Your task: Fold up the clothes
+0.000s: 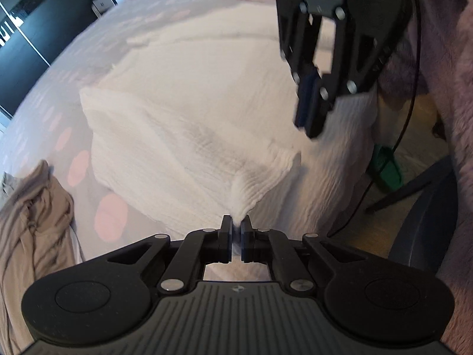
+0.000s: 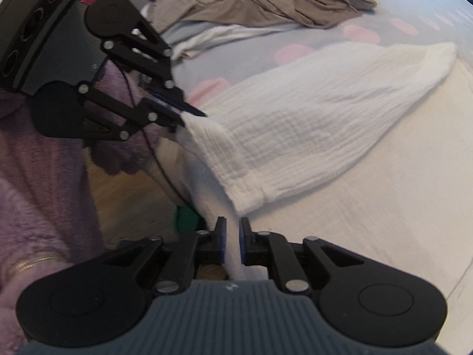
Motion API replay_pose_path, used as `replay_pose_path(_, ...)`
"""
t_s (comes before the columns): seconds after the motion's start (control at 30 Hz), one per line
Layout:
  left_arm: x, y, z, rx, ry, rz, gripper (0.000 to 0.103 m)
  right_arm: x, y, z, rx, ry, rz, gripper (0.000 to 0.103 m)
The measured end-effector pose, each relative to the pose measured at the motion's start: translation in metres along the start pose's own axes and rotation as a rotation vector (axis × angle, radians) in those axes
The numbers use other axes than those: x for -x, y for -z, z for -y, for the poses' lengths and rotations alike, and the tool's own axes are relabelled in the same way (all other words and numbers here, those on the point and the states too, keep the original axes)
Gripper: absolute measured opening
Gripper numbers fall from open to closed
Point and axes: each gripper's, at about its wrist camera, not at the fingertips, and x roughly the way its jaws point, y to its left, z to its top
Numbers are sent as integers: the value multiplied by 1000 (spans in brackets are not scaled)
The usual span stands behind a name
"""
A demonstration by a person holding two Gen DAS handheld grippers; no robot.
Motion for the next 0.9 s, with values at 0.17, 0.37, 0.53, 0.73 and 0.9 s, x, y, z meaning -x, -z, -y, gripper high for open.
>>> replay_pose_path(0.17, -9, 9, 1, -4, -15, -24, 20, -13, 1, 4, 1, 50, 37, 47)
replay_pose_path(0.37, -17, 15, 7, -19, -24, -31, 37, -36, 0, -20, 82, 116, 37, 47)
replay_pose_path(0.53, -31, 16, 3, -12, -3, -61, 13, -45, -3, -13, 49, 134, -18, 4)
replay_pose_path(0.73, -31, 14, -10, 39, 49, -57, 13, -33, -1, -16, 48, 79, -70, 3)
replay_pose_path(0.9, -4, 13, -51, 187, 113, 15, 22, -30, 2, -7, 28, 98, -98, 18)
